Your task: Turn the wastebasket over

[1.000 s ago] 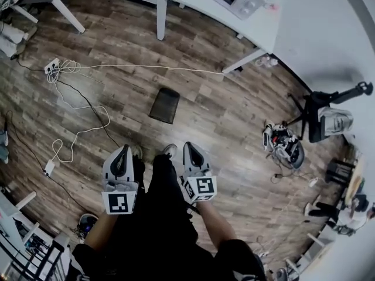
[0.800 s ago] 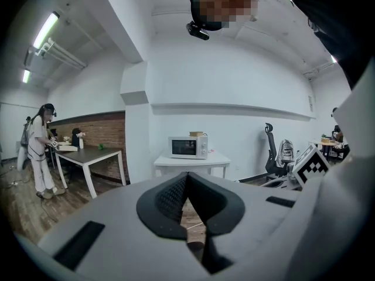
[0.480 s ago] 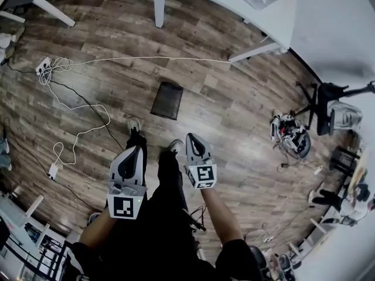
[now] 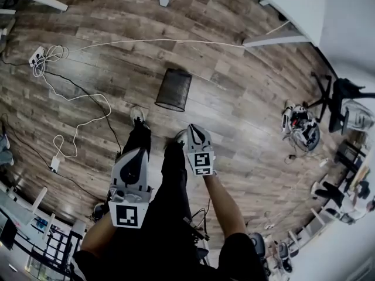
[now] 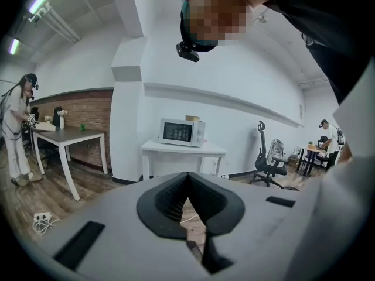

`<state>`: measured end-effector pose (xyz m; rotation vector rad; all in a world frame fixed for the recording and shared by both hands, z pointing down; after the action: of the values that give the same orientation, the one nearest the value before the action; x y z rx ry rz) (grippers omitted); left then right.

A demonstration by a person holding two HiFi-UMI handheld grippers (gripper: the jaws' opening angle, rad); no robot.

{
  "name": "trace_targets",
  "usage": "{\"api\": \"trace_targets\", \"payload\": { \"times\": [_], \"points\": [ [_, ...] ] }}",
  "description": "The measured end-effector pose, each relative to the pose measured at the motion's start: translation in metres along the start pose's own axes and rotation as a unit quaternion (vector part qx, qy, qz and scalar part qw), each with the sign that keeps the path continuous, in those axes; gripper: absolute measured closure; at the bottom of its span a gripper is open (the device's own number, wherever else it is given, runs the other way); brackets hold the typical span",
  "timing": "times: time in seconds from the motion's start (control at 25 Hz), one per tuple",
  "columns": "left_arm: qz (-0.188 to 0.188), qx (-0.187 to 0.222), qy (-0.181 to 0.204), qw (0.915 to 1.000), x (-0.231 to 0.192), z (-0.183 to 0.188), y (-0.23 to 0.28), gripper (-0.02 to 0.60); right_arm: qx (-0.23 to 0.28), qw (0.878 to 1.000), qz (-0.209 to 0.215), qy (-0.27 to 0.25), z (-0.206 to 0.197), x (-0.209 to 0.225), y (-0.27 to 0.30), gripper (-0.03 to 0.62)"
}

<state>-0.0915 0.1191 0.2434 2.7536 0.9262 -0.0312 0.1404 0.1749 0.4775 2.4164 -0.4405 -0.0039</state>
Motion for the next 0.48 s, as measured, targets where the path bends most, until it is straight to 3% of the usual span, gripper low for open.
{"api": "trace_targets", "payload": {
  "times": [0.12,0.28,0.48],
  "points": [
    [0.010,-0.012,-0.005,0.9999,-0.011,-0.016,0.004,0.548,-0.028,0.999,0.013,-0.008,-0.029,-0.002,0.028,0.554],
    [0.028,-0.019,-0.015,0.9993,-0.030,-0.040,0.008,0.548,-0.087,0.995,0.039,-0.032,-0.069,-0.009,0.066,0.465],
    [0.029,-0.011,-0.015,0.9994,-0.035,-0.056,0.019,0.548,-0.133,0.988,0.042,-0.070,-0.110,-0.008,0.098,0.456]
  ]
}}
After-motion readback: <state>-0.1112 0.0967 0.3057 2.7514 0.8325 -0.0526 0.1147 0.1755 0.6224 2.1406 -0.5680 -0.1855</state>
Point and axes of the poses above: the fingertips, and each gripper's own axes: y forward along the fingers, x to its right, z out of its top, the point moved 10 cm from there along -y, backward along the fingers, and after that the axes turned 7 degrees about x, right-handed, at the moved point
